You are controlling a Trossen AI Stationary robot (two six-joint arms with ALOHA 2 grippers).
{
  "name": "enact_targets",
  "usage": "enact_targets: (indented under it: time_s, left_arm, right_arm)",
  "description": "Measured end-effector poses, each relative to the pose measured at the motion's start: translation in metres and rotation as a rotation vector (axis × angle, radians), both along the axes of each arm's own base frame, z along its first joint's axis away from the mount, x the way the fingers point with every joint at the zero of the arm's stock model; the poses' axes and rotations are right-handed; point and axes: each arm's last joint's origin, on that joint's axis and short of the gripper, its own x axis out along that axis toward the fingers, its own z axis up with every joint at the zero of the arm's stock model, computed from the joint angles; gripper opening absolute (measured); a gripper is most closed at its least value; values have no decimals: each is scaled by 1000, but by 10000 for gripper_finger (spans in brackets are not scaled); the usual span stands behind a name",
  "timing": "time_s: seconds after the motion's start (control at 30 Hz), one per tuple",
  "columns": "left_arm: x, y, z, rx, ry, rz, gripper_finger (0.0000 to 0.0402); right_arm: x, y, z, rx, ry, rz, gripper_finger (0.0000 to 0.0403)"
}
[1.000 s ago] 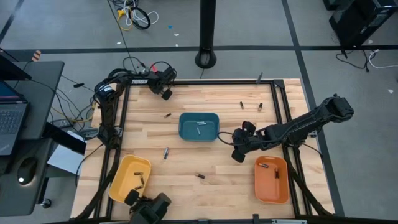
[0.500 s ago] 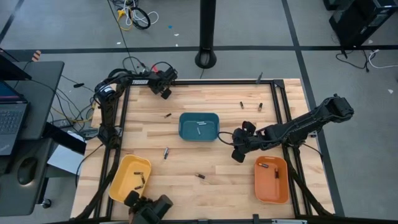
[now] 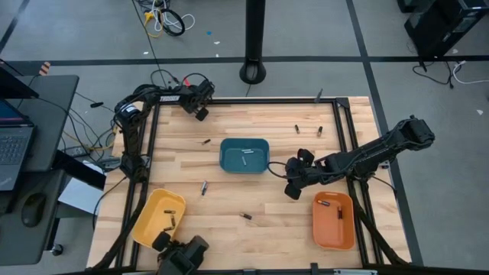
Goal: Sort batteries
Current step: Put the silver battery into the blue bin
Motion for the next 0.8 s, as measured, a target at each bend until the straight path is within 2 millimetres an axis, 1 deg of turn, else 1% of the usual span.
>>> enact_targets:
  time_s: [0.13, 0.23, 0.4, 0.6, 0.67, 0.8]
  left_arm:
    - [5, -5, 0, -27, 14, -48, 11]
    - [16, -18, -2, -67, 28, -111, 10]
    - [33, -34, -2, -63, 32, -182, 10]
    - [39, -42, -1, -84, 75, -260, 10]
    - [41, -47, 4, -92, 94, -297, 10]
    - [47, -61, 28, -87, 66, -405, 10]
  right_arm:
    - [0, 0, 0, 0, 0, 0, 142]
    - [0, 0, 0, 0, 0, 0, 142]
    - [0, 0, 0, 0, 0, 0, 142]
    - [0, 0, 0, 0, 0, 1, 142]
    - [0, 1, 0, 0, 0, 5, 142]
    - [-1, 4, 0, 3, -1, 11, 142]
